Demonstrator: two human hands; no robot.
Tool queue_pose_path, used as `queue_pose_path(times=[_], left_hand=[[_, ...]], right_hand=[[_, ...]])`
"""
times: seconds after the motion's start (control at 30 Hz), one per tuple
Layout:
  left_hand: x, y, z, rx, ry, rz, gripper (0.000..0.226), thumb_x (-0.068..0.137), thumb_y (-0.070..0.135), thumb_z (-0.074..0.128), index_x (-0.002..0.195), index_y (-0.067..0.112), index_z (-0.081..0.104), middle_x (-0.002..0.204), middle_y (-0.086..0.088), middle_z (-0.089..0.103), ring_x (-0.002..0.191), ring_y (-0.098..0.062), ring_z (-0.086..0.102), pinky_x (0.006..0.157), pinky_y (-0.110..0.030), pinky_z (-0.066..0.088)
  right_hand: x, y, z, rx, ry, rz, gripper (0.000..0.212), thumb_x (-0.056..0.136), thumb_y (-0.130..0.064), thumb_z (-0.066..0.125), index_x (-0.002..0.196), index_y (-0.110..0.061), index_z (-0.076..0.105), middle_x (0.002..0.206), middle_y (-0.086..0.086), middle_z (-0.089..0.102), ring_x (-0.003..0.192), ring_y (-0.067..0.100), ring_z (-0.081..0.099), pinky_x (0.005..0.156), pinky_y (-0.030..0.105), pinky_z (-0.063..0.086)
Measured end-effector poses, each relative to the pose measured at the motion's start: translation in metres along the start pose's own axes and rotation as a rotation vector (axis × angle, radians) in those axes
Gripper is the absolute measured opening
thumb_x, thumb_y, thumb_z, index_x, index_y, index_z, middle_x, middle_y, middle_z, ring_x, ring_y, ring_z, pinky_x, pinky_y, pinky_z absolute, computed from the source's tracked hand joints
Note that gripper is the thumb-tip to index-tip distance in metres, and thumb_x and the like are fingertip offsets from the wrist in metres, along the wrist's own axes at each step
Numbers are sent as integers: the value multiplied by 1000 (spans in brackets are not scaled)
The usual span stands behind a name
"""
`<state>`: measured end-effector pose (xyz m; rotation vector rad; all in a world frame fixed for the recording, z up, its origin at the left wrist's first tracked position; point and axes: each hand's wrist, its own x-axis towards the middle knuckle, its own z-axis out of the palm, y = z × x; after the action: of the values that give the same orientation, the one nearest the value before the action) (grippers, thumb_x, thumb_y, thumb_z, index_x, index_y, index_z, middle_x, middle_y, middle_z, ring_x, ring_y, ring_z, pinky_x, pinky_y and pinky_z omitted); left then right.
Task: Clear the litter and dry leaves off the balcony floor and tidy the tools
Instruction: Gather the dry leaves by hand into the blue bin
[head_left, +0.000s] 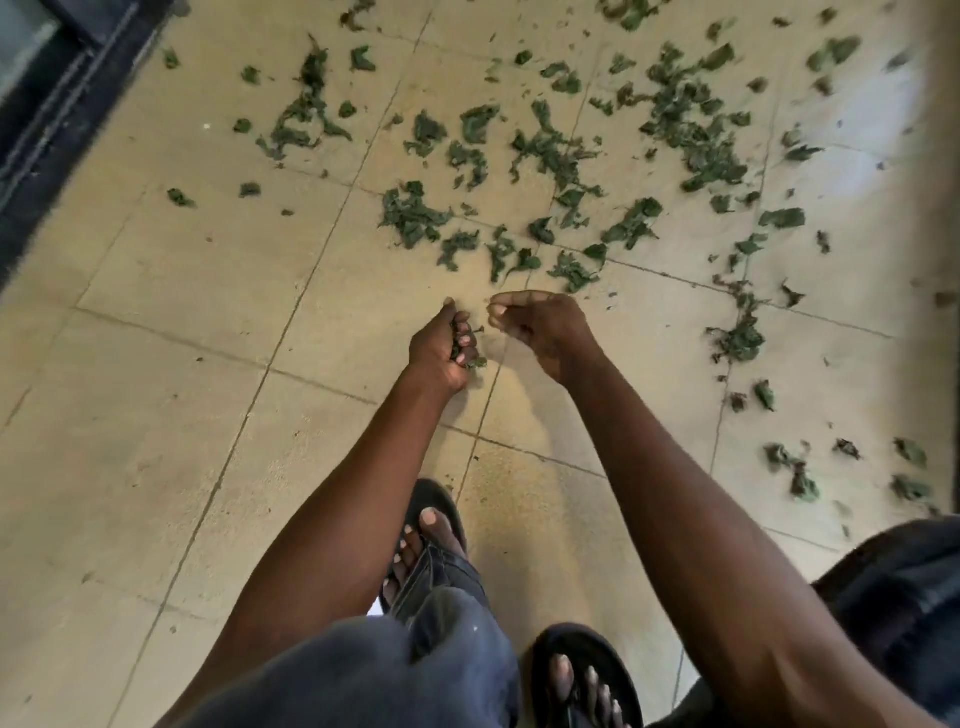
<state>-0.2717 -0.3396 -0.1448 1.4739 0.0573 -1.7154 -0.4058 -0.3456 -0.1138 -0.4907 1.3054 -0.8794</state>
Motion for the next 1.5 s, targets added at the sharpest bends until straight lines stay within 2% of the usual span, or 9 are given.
queue_pose_path(times=[0.1,0.23,0.37,0.63,0.83,0.97,1.07,1.23,1.5], left_hand=[[-4,-15,51,135,-50,-6,54,102,40,46,63,11,69,55,-1,51,39,-10,41,35,-18,28],[-19,-39,109,207,-192,-87,43,99,47,45,99,12,70,101,-10,71,91,-23,66,79,-32,51],[-42,-67,158,327,-330,-204,41,105,39,33,92,11,61,79,-6,70,83,-19,62,71,-28,47],[-86,-124,222,555,-230,-108,39,104,26,38,132,3,53,137,-14,54,121,-31,57,80,-32,48],[-62,-158,262,654,-226,-79,40,102,32,46,65,17,41,45,1,43,34,-12,39,37,-13,30],[-65,-215,271,774,-399,-265,49,104,40,39,60,21,31,33,7,30,23,-8,29,34,-5,18],[-75,-246,275,870,-488,-332,47,103,41,42,61,22,32,37,7,30,27,-7,28,32,-10,14],[-76,-274,288,920,-538,-397,45,102,40,47,62,22,35,41,5,33,29,-9,30,35,-8,17],[-72,-299,282,981,-512,-451,44,100,41,50,63,20,41,54,4,38,35,-8,33,34,-14,18]], right_hand=[[-18,-17,-11,-357,96,-150,18,80,9,63,82,-3,76,72,11,71,64,17,64,70,30,56],[-34,-37,-30,-719,435,-326,22,79,1,52,72,-5,72,71,13,70,66,25,65,61,33,52],[-54,-47,-72,-723,691,-302,22,84,-11,48,72,-11,65,76,15,60,79,31,53,60,31,33],[-112,-73,-149,-659,713,-265,23,80,-5,55,90,-9,75,90,16,73,87,30,68,66,31,49],[-112,-45,-196,-41,1019,-406,24,78,-3,62,96,-10,76,105,3,71,96,14,64,82,11,45],[-117,-5,-269,-192,1346,-177,32,89,-9,57,119,-10,67,126,6,63,117,21,55,96,21,37],[-129,19,-334,-598,1295,16,46,89,-19,57,135,-19,56,144,6,48,133,26,40,110,36,30],[-137,31,-414,-1214,763,151,56,97,-24,45,151,-28,32,163,3,12,149,31,8,118,57,13],[-165,85,-410,-1025,878,117,51,102,-35,41,148,-15,33,159,11,21,145,34,18,118,44,21]])
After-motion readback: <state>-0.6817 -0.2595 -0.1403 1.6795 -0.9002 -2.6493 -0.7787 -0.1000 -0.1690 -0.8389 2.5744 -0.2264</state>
